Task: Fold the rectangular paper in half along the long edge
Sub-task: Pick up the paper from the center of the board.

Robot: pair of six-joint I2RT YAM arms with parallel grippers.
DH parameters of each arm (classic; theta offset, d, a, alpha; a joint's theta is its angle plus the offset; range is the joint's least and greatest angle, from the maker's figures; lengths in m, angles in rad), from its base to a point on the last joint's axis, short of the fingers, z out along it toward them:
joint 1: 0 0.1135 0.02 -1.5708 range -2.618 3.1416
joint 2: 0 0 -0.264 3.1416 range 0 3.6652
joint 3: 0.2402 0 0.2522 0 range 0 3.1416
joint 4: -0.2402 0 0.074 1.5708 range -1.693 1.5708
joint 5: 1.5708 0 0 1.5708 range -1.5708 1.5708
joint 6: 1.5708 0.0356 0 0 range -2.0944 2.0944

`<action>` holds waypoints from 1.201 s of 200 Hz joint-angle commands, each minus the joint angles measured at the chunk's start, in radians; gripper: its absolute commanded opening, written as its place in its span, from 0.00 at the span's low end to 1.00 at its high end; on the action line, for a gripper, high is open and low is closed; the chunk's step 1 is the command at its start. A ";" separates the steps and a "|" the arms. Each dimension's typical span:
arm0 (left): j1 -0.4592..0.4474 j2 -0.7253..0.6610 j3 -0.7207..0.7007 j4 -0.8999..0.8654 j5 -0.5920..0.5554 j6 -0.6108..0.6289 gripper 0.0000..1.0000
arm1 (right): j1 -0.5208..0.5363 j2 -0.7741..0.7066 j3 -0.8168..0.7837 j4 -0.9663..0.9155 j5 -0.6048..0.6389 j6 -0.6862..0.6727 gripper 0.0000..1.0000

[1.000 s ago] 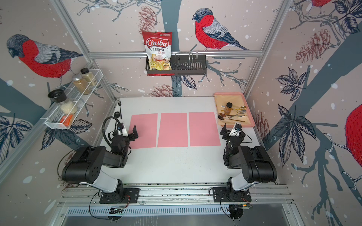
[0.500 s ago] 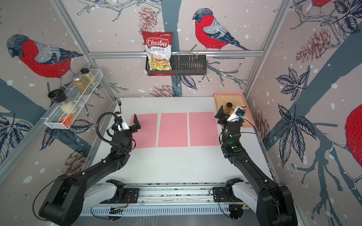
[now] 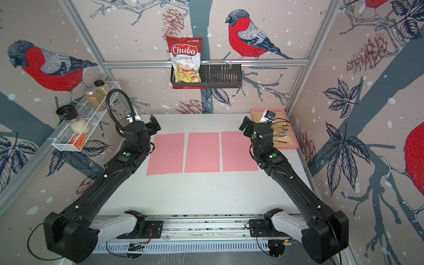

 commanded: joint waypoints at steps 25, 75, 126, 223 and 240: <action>0.160 -0.008 -0.011 -0.055 0.269 -0.011 0.98 | 0.173 0.209 0.190 -0.089 0.204 -0.074 1.00; 0.287 0.235 0.107 -0.168 0.439 -0.029 0.98 | 0.200 0.592 0.508 -0.246 0.230 -0.002 1.00; 0.352 0.505 0.208 -0.371 0.557 -0.061 0.00 | 0.280 0.930 0.888 -0.364 0.009 -0.045 0.99; 0.515 0.671 0.196 -0.547 0.593 -0.039 0.00 | 0.333 1.230 1.153 -0.501 -0.402 0.069 0.87; 0.534 0.691 0.191 -0.538 0.632 -0.038 0.00 | 0.356 1.260 1.192 -0.544 -0.429 0.078 0.87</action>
